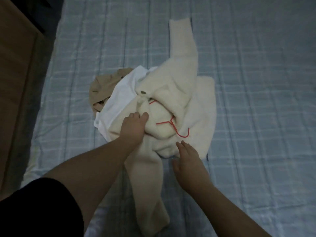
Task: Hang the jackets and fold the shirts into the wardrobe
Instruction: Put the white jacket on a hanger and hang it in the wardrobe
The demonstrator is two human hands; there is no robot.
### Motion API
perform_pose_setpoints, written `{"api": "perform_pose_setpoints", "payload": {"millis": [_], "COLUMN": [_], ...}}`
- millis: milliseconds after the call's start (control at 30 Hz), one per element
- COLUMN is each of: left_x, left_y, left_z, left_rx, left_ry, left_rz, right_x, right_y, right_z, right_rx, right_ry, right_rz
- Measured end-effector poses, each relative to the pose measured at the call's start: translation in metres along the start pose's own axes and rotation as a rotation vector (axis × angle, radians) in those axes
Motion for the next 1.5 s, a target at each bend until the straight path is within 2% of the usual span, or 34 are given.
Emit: {"api": "perform_pose_setpoints", "payload": {"millis": [133, 300, 433, 567, 800, 1033, 1200, 1367, 1433, 1500], "left_x": [0.005, 0.011, 0.014, 0.031, 0.083, 0.103, 0.101, 0.071, 0.057, 0.04], "left_y": [0.012, 0.069, 0.121, 0.142, 0.186, 0.241, 0.287, 0.316, 0.321, 0.324], "left_z": [-0.009, -0.053, -0.11, -0.175, -0.298, -0.431, -0.553, -0.644, -0.665, -0.679], "left_rx": [0.01, -0.176, -0.231, -0.238, -0.393, -0.466, -0.605, -0.75, -0.739, -0.649], "left_ry": [-0.016, -0.124, -0.109, -0.084, -0.086, -0.164, -0.242, -0.266, -0.236, -0.2], "left_rz": [-0.106, -0.521, -0.578, -0.668, -0.888, -0.884, -0.801, -0.702, -0.621, -0.525], "right_x": [0.003, 0.035, 0.066, 0.099, 0.174, 0.253, 0.297, 0.312, 0.317, 0.318], "right_y": [0.009, 0.032, 0.069, 0.101, 0.133, 0.172, 0.208, 0.23, 0.23, 0.227], "right_z": [-0.008, -0.027, -0.042, -0.074, -0.162, -0.243, -0.313, -0.382, -0.402, -0.421], "right_rx": [-0.078, -0.128, -0.183, -0.288, -0.446, -0.512, -0.515, -0.541, -0.538, -0.531], "right_ry": [0.016, 0.049, 0.05, 0.074, 0.236, 0.393, 0.55, 0.676, 0.725, 0.786], "right_rz": [0.076, 0.149, 0.157, 0.163, 0.167, -0.01, -0.157, -0.095, -0.08, -0.084]}}
Point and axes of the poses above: each hand's wrist, its own z-axis towards the middle knuckle, its own y-axis out of the back of the hand, x = y × z, the point moved 3 cm from there along z, towards the middle knuckle, and after that the axes turned 14 degrees about x, right-handed, at the moved point
